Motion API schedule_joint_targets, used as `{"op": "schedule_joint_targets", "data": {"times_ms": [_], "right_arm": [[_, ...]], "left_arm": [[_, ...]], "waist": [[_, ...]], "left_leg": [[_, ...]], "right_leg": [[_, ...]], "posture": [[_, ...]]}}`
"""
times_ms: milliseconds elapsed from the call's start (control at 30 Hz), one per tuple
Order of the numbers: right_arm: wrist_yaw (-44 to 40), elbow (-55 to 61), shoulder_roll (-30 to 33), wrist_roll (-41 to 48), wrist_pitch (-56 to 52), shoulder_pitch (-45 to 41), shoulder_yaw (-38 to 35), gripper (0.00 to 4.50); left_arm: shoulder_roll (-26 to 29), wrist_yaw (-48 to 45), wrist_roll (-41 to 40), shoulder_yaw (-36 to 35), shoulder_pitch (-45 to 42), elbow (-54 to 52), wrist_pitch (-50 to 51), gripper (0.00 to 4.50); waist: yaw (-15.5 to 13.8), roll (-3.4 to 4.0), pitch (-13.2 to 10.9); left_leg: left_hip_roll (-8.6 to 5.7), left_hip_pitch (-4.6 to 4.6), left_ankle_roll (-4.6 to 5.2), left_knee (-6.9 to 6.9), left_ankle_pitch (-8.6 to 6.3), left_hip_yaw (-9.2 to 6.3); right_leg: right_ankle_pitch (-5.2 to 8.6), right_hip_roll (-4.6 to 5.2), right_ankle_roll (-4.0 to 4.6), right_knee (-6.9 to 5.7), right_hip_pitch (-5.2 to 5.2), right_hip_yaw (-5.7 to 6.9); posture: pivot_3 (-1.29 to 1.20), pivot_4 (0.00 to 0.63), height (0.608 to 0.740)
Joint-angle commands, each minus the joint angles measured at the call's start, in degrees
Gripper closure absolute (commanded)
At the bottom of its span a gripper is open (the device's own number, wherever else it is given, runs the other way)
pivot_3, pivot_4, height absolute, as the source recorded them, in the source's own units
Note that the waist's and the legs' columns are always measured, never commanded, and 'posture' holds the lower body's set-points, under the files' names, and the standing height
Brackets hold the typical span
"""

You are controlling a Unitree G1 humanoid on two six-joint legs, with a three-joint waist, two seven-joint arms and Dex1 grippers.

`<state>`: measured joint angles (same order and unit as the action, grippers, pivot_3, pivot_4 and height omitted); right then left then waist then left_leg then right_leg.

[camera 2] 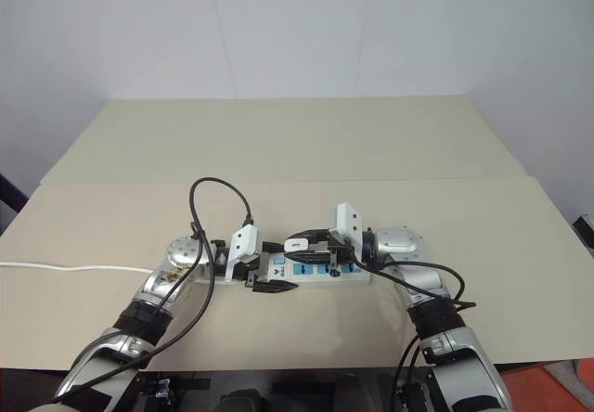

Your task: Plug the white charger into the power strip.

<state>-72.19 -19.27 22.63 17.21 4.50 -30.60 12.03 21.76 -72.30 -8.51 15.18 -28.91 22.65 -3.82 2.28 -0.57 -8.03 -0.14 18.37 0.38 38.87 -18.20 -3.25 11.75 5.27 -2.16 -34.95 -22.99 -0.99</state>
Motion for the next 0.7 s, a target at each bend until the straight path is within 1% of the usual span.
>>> {"op": "schedule_joint_targets", "data": {"times_ms": [33,333,567,700], "right_arm": [[1.2,-5.7,5.7,-3.2,-0.3,2.2,-2.9,3.37],[1.0,-8.5,7.3,-4.5,2.1,3.1,-1.6,3.37],[2.1,-8.8,3.1,-3.2,-2.1,-3.2,0.7,3.37],[0.9,-10.2,0.9,-2.4,-4.7,-5.4,2.4,3.37]], "left_arm": [[3.3,-2.2,1.3,0.7,2.3,0.7,-0.6,1.20],[3.6,-1.9,1.2,0.5,2.1,1.2,-0.9,1.20],[3.7,-2.3,1.3,1.0,1.4,1.6,-1.5,1.20],[3.7,-2.1,1.1,1.2,1.7,0.8,-1.6,1.20]], "waist": [[0.0,0.00,0.0],[0.0,-0.14,0.2],[0.3,-0.22,0.2],[0.6,-0.23,0.2]], "left_leg": [[0.00,-0.03,0.00,0.00,0.00,0.01],[0.01,-0.09,0.01,-0.01,-0.01,0.00],[0.02,-0.18,0.01,0.00,-0.01,0.03],[0.11,-0.28,0.01,-0.01,-0.01,0.04]], "right_leg": [[0.01,0.00,0.02,-0.01,0.00,-0.01],[0.02,0.00,0.03,0.00,0.07,-0.01],[0.05,-0.01,0.08,0.03,0.08,-0.04],[0.08,-0.14,0.18,-0.09,0.07,-0.10]], "posture": [[0.00,0.150,0.740],[0.00,0.150,0.740],[0.00,0.150,0.740],[0.00,0.150,0.740]]}}
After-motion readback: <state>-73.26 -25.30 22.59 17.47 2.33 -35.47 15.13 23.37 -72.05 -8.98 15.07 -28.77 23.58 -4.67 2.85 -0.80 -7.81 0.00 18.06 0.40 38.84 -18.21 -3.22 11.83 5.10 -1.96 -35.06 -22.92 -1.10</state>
